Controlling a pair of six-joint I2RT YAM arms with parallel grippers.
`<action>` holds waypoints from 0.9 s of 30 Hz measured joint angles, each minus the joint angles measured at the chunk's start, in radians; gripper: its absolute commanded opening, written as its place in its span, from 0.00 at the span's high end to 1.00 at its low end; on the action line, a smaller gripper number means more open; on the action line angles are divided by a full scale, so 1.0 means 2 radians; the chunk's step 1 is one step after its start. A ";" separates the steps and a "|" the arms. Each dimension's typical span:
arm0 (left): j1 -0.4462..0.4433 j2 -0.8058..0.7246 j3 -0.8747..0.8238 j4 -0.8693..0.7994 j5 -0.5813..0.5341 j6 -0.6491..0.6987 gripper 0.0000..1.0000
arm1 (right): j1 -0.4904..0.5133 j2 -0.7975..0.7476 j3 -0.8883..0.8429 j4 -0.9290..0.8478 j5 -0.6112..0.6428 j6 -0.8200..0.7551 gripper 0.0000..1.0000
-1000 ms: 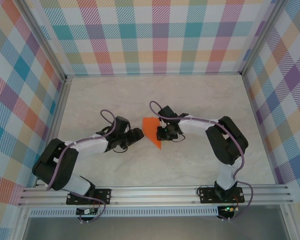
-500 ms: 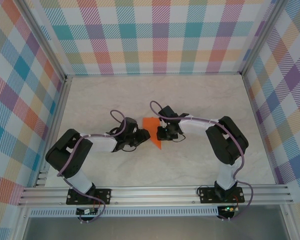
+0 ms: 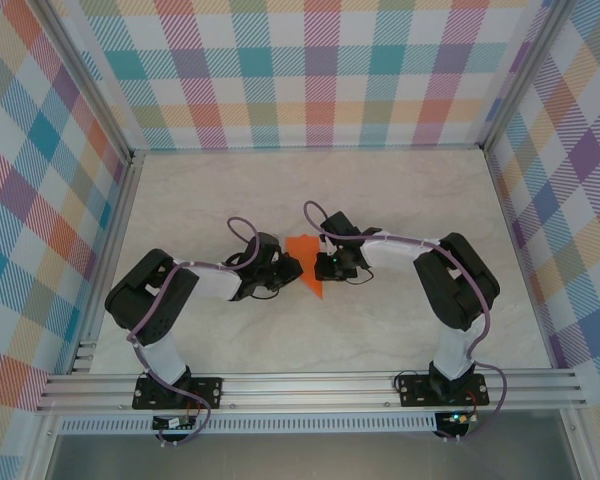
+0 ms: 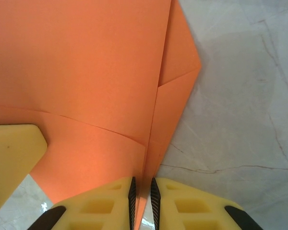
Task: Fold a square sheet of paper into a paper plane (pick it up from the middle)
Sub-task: Fold the wing for the fifth time at the center of the table.
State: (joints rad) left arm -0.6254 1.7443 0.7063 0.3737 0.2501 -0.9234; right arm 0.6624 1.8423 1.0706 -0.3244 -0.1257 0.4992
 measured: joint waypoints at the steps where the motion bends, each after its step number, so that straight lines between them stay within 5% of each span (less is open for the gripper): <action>1: 0.000 0.000 0.000 0.000 -0.002 0.000 0.95 | 0.000 -0.002 -0.002 0.002 0.000 -0.003 0.77; 14: -0.030 0.000 0.033 -0.051 -0.052 0.010 0.98 | 0.007 -0.135 -0.090 0.049 0.056 -0.037 0.66; 27: -0.047 -0.001 0.043 -0.083 -0.081 0.010 0.98 | 0.033 -0.106 -0.114 0.125 0.031 -0.073 0.75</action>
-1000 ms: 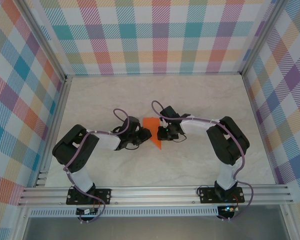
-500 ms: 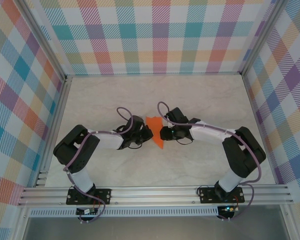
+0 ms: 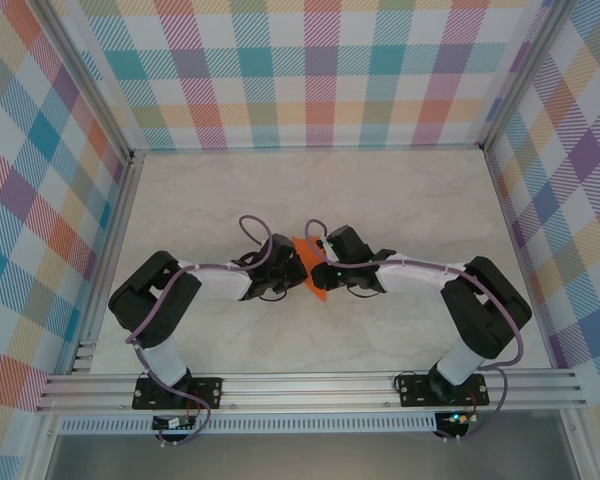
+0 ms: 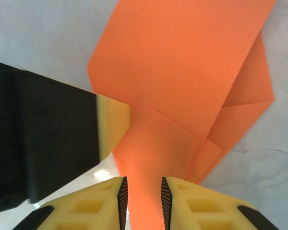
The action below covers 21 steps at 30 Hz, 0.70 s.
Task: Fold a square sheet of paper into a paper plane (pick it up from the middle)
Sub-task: Fold the wing for the fifth time at the center of the table.
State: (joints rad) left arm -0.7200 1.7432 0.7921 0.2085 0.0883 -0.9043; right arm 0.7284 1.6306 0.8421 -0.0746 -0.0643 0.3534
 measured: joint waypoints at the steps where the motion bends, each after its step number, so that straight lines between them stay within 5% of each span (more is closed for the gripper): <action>1: 0.000 0.000 0.000 0.000 -0.001 0.000 0.98 | 0.000 0.008 0.000 0.002 0.000 0.002 0.76; 15: -0.002 -0.081 -0.043 -0.006 -0.040 -0.027 0.99 | 0.000 0.041 0.003 0.019 -0.027 0.013 0.78; 21: -0.003 -0.120 -0.065 -0.027 -0.069 -0.048 0.99 | 0.000 0.041 0.006 0.042 -0.042 0.009 0.70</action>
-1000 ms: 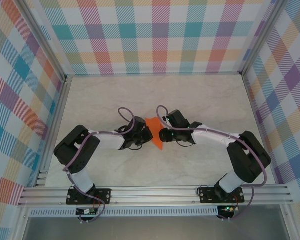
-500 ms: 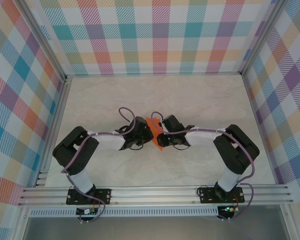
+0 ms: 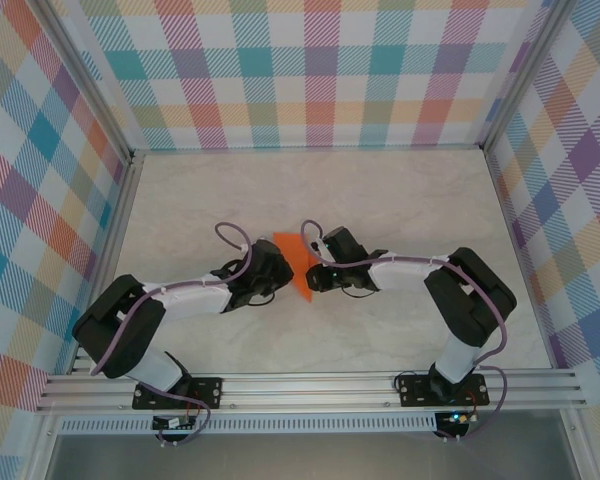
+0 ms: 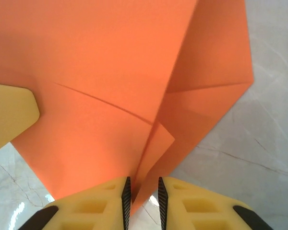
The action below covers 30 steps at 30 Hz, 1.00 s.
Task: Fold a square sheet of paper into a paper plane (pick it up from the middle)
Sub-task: Fold the wing for the fifth time at the center of the table.
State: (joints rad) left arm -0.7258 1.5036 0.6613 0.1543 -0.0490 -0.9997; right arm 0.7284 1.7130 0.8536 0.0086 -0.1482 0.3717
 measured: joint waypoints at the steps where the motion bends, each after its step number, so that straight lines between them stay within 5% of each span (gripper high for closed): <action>1: 0.000 -0.002 -0.001 -0.004 -0.005 -0.004 0.99 | 0.000 -0.002 -0.002 0.007 0.001 -0.004 0.68; 9: -0.004 -0.002 0.000 -0.043 -0.024 -0.040 0.99 | 0.023 -0.059 -0.071 0.081 0.026 -0.061 0.50; 30: -0.013 0.072 0.093 -0.077 -0.006 -0.037 0.99 | 0.038 -0.069 -0.149 0.223 0.027 -0.145 0.66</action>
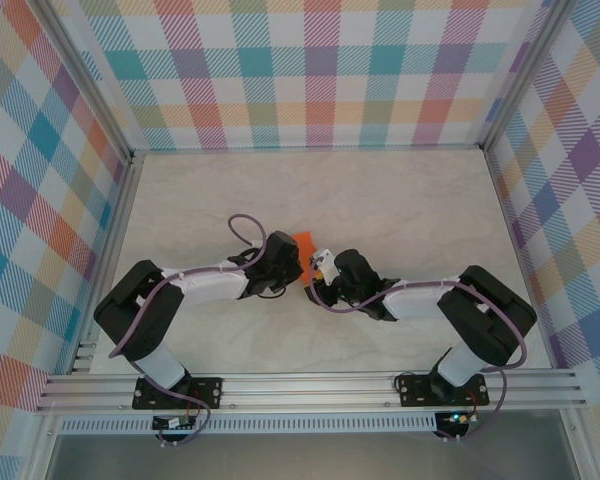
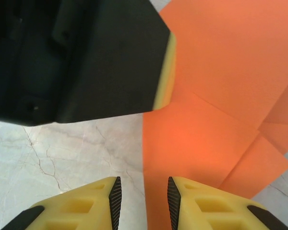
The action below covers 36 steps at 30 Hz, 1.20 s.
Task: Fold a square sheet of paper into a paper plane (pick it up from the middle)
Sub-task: Fold the wing for the fifth time at the center of the table.
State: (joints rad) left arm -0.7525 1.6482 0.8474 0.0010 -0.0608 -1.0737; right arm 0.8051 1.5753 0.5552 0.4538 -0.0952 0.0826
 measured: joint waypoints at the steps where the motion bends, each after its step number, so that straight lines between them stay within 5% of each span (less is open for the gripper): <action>1: 0.000 0.003 0.002 -0.002 0.000 0.000 0.99 | 0.000 0.000 -0.003 0.006 -0.002 -0.003 0.66; 17: -0.002 0.015 0.024 -0.022 0.009 0.001 0.99 | 0.001 0.058 -0.014 0.091 -0.009 -0.046 0.66; 36: -0.002 0.015 0.024 -0.024 0.009 -0.002 0.87 | 0.002 0.076 -0.029 0.146 0.008 -0.004 0.98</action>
State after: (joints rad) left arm -0.7570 1.6783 0.8948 -0.0471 -0.0433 -1.0779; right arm 0.8097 1.7271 0.4980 0.7452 -0.0795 0.0750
